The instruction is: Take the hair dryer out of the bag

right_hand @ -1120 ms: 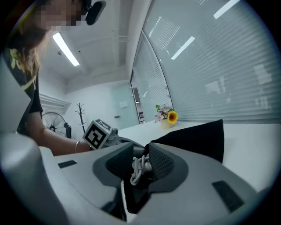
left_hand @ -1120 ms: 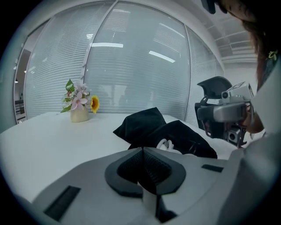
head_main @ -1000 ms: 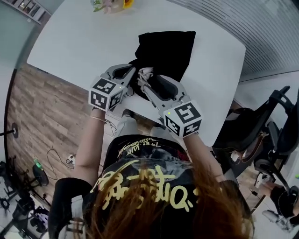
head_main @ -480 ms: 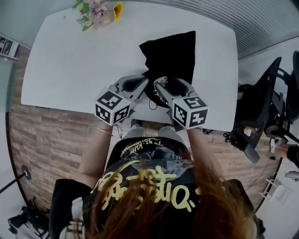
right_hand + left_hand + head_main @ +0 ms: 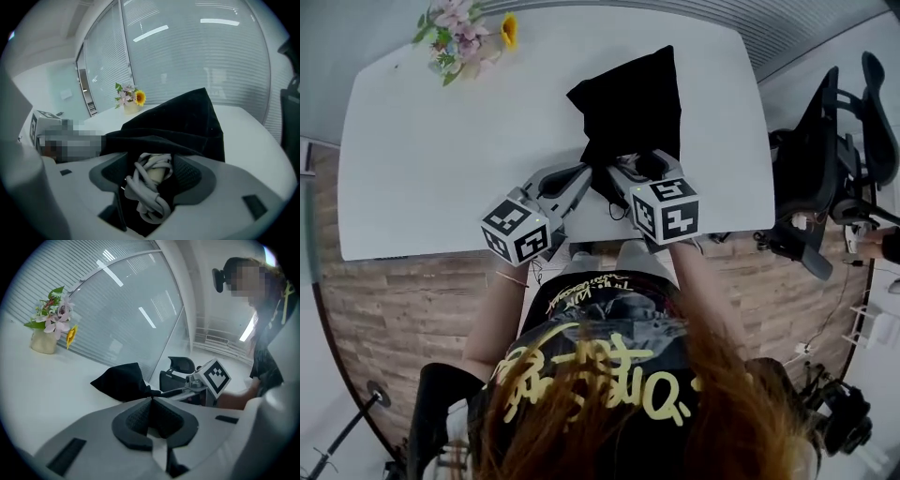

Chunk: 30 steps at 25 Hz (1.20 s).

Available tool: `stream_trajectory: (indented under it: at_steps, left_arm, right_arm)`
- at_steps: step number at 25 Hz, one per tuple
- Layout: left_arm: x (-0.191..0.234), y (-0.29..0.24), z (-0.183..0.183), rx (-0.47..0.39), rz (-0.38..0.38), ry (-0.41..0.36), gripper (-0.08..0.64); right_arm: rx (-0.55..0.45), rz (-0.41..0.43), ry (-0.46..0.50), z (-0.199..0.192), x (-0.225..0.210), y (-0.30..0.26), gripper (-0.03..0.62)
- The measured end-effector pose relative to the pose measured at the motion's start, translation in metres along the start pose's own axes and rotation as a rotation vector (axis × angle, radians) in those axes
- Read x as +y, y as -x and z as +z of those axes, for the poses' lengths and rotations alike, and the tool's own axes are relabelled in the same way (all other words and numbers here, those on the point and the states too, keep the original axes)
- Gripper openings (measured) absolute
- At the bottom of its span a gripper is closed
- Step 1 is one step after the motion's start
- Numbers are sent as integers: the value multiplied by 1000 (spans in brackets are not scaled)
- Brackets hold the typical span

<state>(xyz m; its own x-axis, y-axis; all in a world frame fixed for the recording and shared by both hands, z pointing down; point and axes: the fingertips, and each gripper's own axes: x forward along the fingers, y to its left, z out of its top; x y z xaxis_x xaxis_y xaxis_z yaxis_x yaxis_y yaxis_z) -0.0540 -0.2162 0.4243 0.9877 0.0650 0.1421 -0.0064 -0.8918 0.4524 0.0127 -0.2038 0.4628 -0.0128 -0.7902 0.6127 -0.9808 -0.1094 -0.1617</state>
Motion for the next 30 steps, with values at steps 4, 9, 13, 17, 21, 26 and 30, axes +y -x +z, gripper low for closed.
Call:
stream_trajectory:
  at_steps: [4,9,13,17,21,26,30]
  left_arm:
    - [-4,-2,0,24,-19,-42,0]
    - [-3,-4,-2,35,-36,-41,0]
    - [-6,-5,-4,52,-48,-58,0]
    - [-5,-6,-4,71,-41,-89,2]
    - [1,-9,0,93,1,-131,53]
    - [5,-25,-1,179,43,-190,109]
    - [13,-29,-8,223,74,-169,107]
  right_arm:
    - [22,-53,25,0,-3,-8,282]
    - [44,-65,32,2,-4,-16,282]
    - [46,-116,112,0,-4,-20,282]
    - [1,-142,156,0,-5,-23,282]
    - [25,-106,136,0,-5,-27,287]
    - [114,-106,116,-6,-8,-26,287]
    - [140,-67,75,-8,-9,-29,288]
